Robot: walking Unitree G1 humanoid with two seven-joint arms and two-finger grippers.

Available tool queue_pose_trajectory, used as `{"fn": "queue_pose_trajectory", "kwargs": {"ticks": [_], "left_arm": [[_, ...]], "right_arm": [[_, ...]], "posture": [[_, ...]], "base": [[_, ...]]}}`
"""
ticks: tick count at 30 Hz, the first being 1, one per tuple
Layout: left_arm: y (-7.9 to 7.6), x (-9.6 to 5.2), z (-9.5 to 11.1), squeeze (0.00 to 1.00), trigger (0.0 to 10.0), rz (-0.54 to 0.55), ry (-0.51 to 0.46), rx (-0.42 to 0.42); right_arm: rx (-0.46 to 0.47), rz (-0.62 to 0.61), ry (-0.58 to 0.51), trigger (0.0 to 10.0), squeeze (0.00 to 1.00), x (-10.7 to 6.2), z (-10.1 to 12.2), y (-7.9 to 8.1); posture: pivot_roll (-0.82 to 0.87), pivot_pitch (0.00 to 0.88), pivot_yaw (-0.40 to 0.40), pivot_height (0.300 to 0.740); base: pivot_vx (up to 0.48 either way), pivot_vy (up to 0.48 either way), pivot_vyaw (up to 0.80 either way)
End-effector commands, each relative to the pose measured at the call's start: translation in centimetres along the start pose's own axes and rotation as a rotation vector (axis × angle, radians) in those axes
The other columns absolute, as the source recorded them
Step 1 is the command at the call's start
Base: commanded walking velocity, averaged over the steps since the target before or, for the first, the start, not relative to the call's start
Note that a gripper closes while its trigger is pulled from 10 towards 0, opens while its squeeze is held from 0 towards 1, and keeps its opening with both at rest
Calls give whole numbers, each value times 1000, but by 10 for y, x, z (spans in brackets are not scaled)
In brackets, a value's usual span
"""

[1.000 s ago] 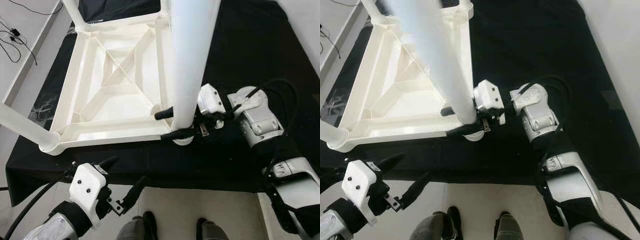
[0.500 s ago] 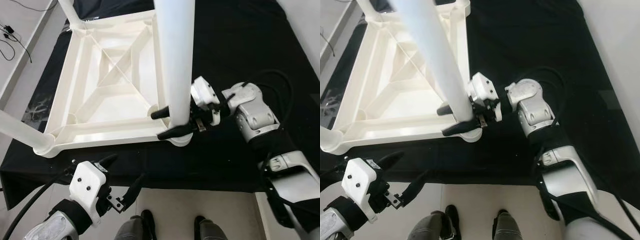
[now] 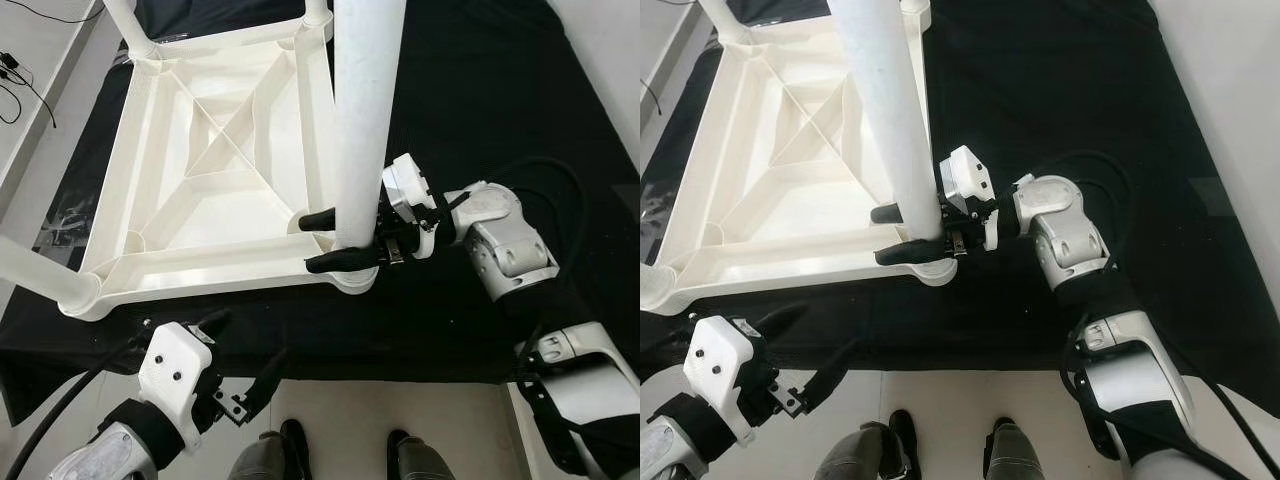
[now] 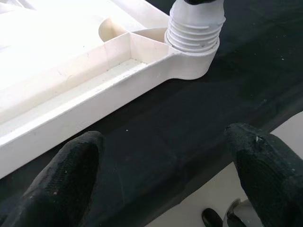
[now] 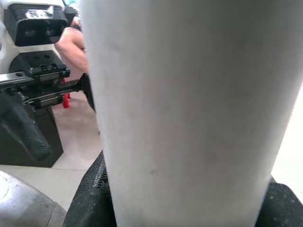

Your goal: Building children table

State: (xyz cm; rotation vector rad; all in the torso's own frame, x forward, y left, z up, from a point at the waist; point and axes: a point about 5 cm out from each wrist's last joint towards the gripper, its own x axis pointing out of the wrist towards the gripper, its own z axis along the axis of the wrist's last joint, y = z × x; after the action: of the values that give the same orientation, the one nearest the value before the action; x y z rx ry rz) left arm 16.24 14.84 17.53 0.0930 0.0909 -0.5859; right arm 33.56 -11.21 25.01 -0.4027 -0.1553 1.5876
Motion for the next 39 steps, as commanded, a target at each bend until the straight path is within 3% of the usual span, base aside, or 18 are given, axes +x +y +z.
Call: {"fn": "queue_pose_trajectory", "kwargs": {"ticks": [1,3,4,5,6,7,8,9,10,11,12,13,16,25,32,33,36,39], "left_arm": [[-1,-3,-1,0,10000,0,19,-2],[-3,-3,-2,0,10000,-4,21,-3],[-3,-3,-2,0,10000,-4,21,-3],[-4,-3,-3,0,10000,-5,23,-3],[-5,-4,-3,0,10000,2,23,-6],[-5,-4,-3,0,10000,2,23,-6],[-5,-5,-4,0,10000,10,21,-9],[-5,-5,-4,0,10000,10,21,-9],[-3,-4,-3,0,10000,18,18,-11],[-2,-4,-3,0,10000,22,18,-11],[-2,-4,-3,0,10000,22,18,-11],[-1,-3,-4,0,10000,21,21,-9],[0,-2,-5,0,10000,16,23,-4],[5,5,-6,0,10000,23,13,4],[9,9,-7,0,10000,33,10,24],[9,10,-8,0,10000,37,5,25],[9,12,-8,0,10000,41,1,27],[9,12,-9,0,10000,45,-2,26]], "right_arm": [[172,-15,109,10000,0,7,-41,16],[212,-263,212,10000,0,8,-48,19],[212,-263,212,10000,0,8,-48,19],[231,-368,252,10000,0,7,-50,22],[242,-635,282,10000,0,12,-51,36],[242,-635,282,10000,0,12,-51,36],[296,-822,311,10000,0,18,-55,71],[296,-822,311,10000,0,18,-55,71],[346,-999,314,10000,0,19,-53,95],[380,-1132,300,10000,0,19,-50,108],[380,-1132,300,10000,0,19,-50,108],[300,-1195,258,10000,0,24,-45,102],[288,-1216,242,10000,0,30,-47,98],[352,-1271,270,10000,0,40,-44,104],[345,-1190,190,10000,20,52,-32,97],[329,-1149,92,10000,1000,51,-24,87],[297,-1092,-11,10000,1000,46,-14,73],[261,-1080,-36,10000,1000,41,-9,65]], "posture": [[30,377,115,740],[18,371,78,740],[18,371,78,740],[15,370,69,740],[1,370,57,740],[1,370,57,740],[-2,371,56,740],[-2,371,56,740],[-6,389,91,740],[-6,389,91,740],[-6,389,91,740],[-9,371,107,740],[-9,355,108,740],[-28,334,100,740],[-31,314,91,740],[-33,306,86,740],[-36,296,82,740],[-36,294,80,740]], "base": [[0,0,0],[0,0,0],[0,0,0],[0,0,0],[0,0,0],[0,0,0],[0,0,0],[0,0,0],[0,0,0],[0,0,0],[0,0,0],[0,0,0],[0,0,0],[0,0,0],[0,0,0],[0,0,0],[0,0,0],[0,0,0]]}}
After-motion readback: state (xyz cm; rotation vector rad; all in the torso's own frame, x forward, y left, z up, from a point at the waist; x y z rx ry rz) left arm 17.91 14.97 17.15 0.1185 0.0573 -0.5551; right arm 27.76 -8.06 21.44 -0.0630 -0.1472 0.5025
